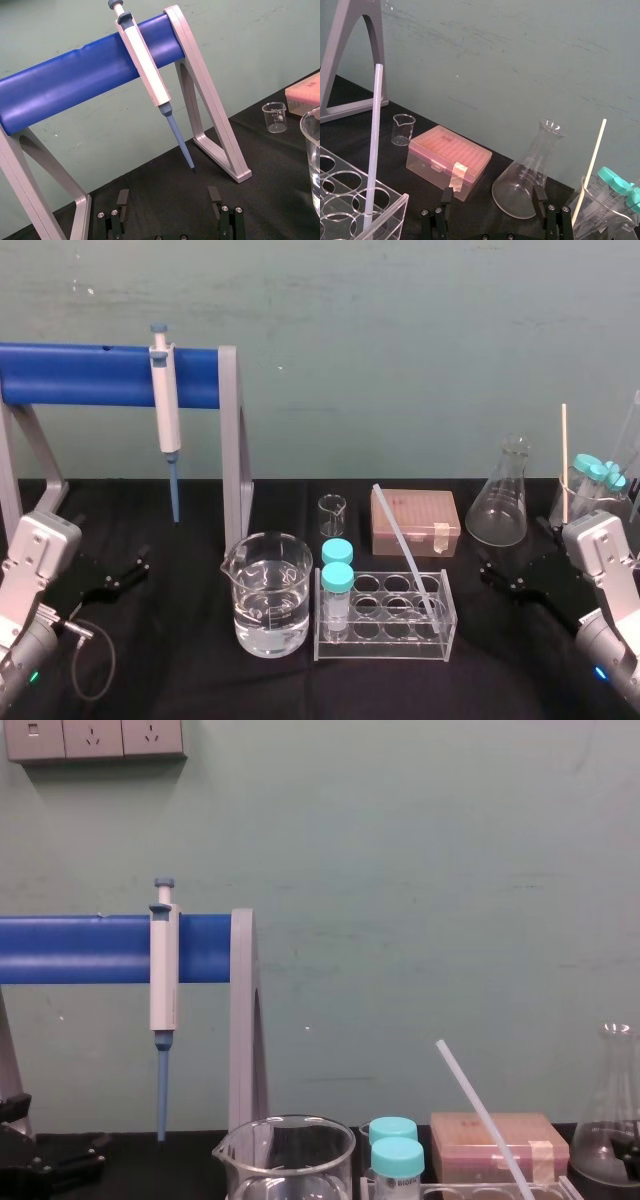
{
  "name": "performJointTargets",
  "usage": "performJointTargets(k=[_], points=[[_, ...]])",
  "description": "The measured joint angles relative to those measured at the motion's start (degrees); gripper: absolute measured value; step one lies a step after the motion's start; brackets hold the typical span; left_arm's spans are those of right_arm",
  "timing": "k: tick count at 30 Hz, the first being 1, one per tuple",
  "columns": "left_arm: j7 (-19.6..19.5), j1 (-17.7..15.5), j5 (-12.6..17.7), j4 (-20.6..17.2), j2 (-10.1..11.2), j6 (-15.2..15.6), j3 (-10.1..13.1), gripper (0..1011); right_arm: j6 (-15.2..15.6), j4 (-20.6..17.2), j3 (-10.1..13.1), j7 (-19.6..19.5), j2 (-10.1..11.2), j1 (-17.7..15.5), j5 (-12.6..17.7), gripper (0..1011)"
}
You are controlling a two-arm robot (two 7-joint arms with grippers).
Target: Pick up the stirring rod with one hand, then place it down.
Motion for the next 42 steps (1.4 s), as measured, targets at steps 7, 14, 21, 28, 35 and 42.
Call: performJointTargets(k=[7,14,21,28,35,42], points=[[0.00,0.00,0.00,0.00,0.00,0.00,0.00,1000,0.00,0.00,0.00,0.00,0.00,0.00,0.00,1000],[0.00,0.00,0.00,0.00,0.00,0.00,0.00,1000,0.00,0.00,0.00,0.00,0.00,0.00,0.00,1000],[0.00,0.00,0.00,0.00,0.00,0.00,0.00,1000,0.00,0.00,0.00,0.00,0.00,0.00,0.00,1000],[0.00,0.00,0.00,0.00,0.00,0.00,0.00,1000,0.00,0.00,0.00,0.00,0.00,0.00,0.00,1000],[0.00,0.00,0.00,0.00,0.00,0.00,0.00,1000,0.00,0.00,0.00,0.00,0.00,0.00,0.00,1000],[0.00,0.00,0.00,0.00,0.00,0.00,0.00,1000,0.01,0.00,0.00,0.00,0.00,0.00,0.00,1000]])
